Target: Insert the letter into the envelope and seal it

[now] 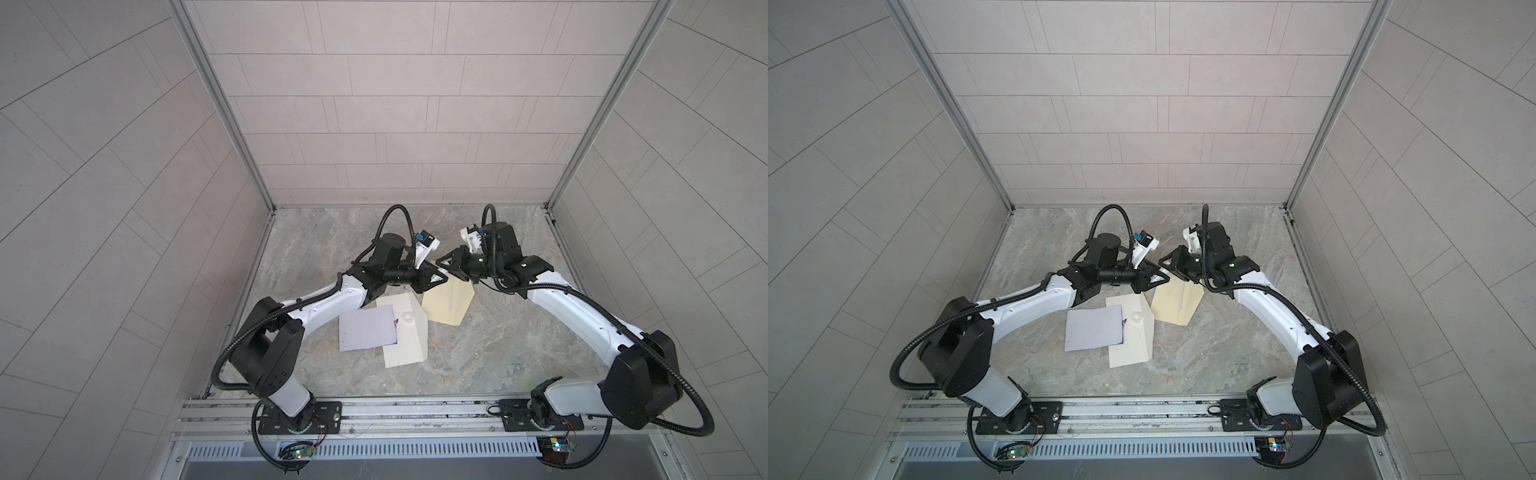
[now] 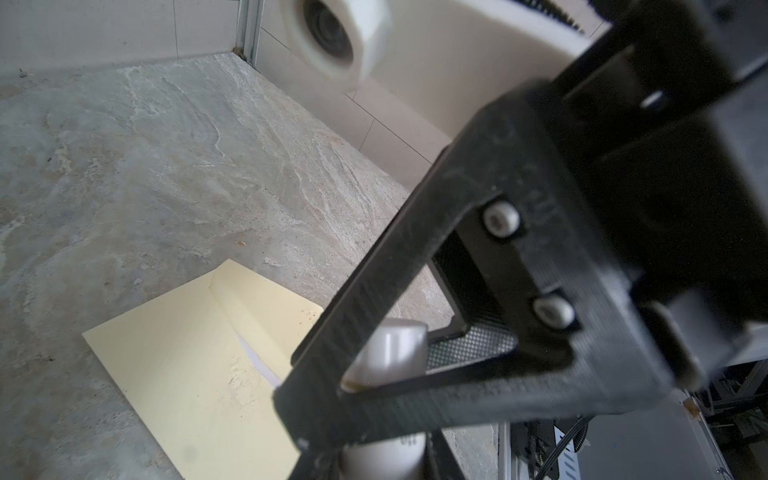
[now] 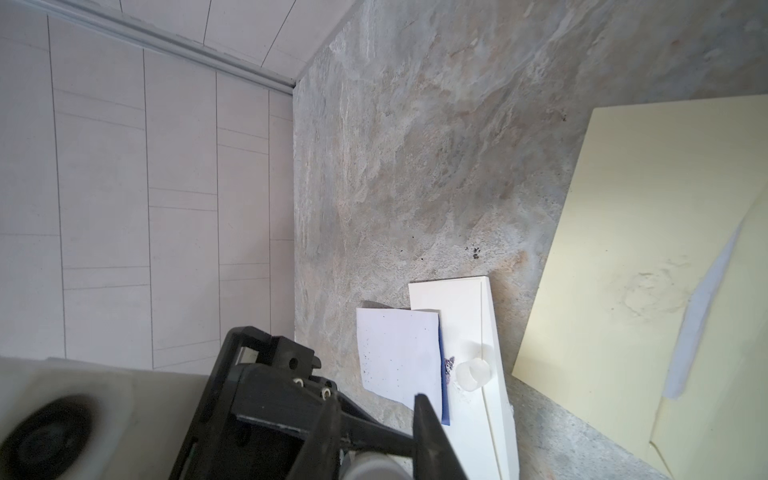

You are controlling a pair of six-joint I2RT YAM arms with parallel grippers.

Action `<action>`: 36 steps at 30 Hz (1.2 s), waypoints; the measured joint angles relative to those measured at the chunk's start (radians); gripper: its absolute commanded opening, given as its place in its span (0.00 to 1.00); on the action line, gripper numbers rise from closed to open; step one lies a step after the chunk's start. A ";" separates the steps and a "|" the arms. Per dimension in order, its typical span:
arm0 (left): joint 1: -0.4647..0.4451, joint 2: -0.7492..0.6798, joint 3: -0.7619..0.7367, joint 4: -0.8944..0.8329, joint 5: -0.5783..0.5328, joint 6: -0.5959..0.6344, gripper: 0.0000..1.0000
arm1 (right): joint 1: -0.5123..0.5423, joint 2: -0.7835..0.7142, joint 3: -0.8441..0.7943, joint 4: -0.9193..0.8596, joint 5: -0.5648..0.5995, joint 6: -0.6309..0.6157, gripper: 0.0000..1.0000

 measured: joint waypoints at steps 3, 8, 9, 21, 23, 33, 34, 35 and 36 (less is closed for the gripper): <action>0.000 0.003 -0.001 0.013 -0.016 -0.025 0.39 | 0.003 0.000 0.003 -0.006 0.025 -0.008 0.00; 0.071 0.014 -0.035 0.124 -0.009 -0.203 0.65 | 0.057 0.017 0.070 -0.111 0.239 -0.099 0.00; 0.096 0.019 -0.045 0.143 -0.018 -0.242 0.65 | 0.072 0.023 0.081 -0.132 0.290 -0.116 0.00; 0.191 0.185 0.140 -0.274 -0.297 -0.407 0.65 | 0.277 0.202 0.047 -0.148 0.843 -0.236 0.00; 0.185 0.215 0.194 -0.348 -0.306 -0.399 0.65 | 0.288 0.218 0.021 -0.114 0.891 -0.240 0.00; 0.172 0.299 0.268 -0.525 -0.282 -0.352 0.65 | 0.286 0.314 -0.011 0.063 1.015 -0.264 0.00; 0.170 0.309 0.279 -0.540 -0.276 -0.343 0.65 | 0.286 0.323 -0.011 0.077 1.020 -0.266 0.00; 0.169 0.316 0.288 -0.551 -0.271 -0.335 0.65 | 0.286 0.330 -0.011 0.088 1.026 -0.269 0.00; 0.168 0.323 0.299 -0.565 -0.264 -0.326 0.65 | 0.286 0.338 -0.011 0.098 1.032 -0.270 0.00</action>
